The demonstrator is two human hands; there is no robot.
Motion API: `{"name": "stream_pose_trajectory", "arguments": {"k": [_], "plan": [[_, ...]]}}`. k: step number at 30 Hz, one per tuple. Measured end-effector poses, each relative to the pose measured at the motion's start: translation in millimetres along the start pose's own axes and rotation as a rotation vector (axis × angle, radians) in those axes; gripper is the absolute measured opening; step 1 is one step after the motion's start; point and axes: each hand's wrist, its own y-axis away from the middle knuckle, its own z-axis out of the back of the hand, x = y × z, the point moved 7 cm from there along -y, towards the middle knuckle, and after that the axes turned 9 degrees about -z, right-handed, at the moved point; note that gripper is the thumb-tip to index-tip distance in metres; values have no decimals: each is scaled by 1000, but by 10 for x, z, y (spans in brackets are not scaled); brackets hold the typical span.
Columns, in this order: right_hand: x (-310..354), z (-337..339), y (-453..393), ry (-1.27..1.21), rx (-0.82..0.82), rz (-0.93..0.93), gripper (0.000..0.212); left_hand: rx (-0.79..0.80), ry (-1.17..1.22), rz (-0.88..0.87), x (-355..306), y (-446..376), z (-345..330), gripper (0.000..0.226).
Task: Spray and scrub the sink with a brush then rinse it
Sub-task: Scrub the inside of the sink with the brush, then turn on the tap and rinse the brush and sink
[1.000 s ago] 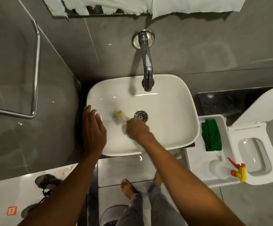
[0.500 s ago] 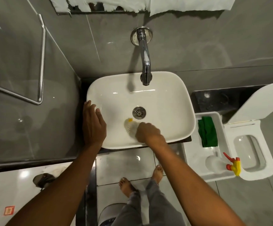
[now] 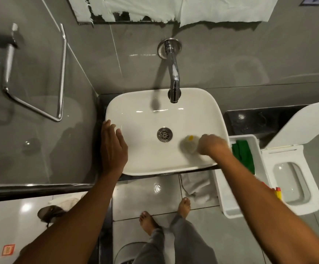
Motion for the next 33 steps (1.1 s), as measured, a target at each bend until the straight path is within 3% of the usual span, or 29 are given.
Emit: {"name": "stream_pose_trajectory", "arguments": {"k": [6, 9, 17, 21, 24, 28, 33], "plan": [[1266, -407, 729, -23, 247, 420, 44, -15, -25, -23, -3, 8, 3, 33], [1555, -495, 663, -60, 298, 467, 20, 4, -22, 21, 10, 0, -1, 37], [726, -259, -159, 38, 319, 363, 8, 16, -63, -4, -30, -8, 5, 40], [90, 61, -572, 56, 222, 190, 31, 22, -77, -3, -38, -17, -2, 40], [-148, 148, -711, -54, 165, 131, 37, 16, -104, -29, -68, -18, 31, 39], [-37, -106, -558, -279, 237, 130, 29, 68, -226, -151, -256, -42, -64, 35], [246, -411, -383, -592, 302, 119, 33, 105, 168, -240, -1300, -530, -70, 39]]}}
